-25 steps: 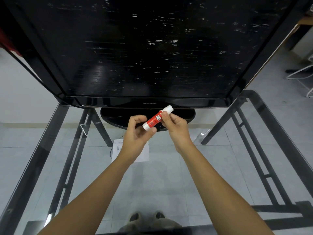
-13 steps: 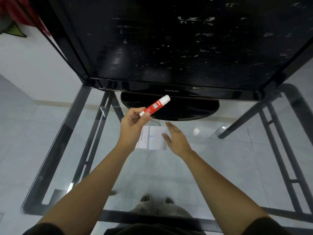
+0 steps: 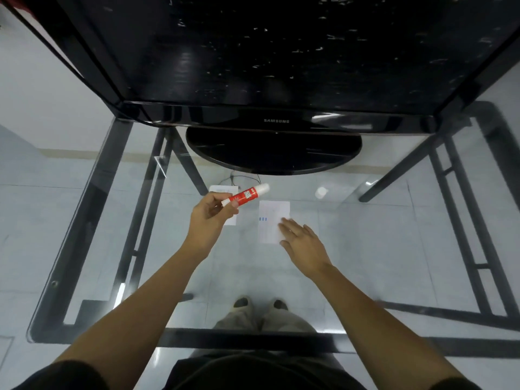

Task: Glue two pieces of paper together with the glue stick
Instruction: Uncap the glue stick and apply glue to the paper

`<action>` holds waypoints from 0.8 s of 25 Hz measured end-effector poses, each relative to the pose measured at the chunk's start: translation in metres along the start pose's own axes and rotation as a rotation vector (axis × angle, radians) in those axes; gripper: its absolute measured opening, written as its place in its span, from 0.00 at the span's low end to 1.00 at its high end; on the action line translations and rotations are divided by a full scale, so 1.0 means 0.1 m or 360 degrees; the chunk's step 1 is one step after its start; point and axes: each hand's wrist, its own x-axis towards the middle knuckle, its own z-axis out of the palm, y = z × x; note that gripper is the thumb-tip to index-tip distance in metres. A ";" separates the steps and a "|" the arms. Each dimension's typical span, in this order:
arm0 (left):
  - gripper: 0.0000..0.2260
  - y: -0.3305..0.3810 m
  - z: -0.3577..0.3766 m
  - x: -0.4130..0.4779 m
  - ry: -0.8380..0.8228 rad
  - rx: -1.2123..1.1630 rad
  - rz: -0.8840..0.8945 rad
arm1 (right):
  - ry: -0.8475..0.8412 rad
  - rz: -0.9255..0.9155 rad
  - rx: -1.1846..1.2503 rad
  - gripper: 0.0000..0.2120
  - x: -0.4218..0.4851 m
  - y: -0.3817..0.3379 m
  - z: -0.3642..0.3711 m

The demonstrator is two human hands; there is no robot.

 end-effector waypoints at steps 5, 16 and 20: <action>0.06 -0.26 0.07 -0.05 -0.0013 -0.0443 -0.0413 | 0.0091 0.0093 0.0166 0.20 -0.13 0.01 0.03; 0.12 -0.16 0.29 0.02 -0.0408 0.0820 0.0116 | 0.0105 0.0242 0.0467 0.23 -0.13 0.03 0.00; 0.12 -0.17 0.36 0.06 -0.0545 0.1155 0.0428 | 0.0106 0.0293 0.0615 0.23 -0.10 0.04 -0.02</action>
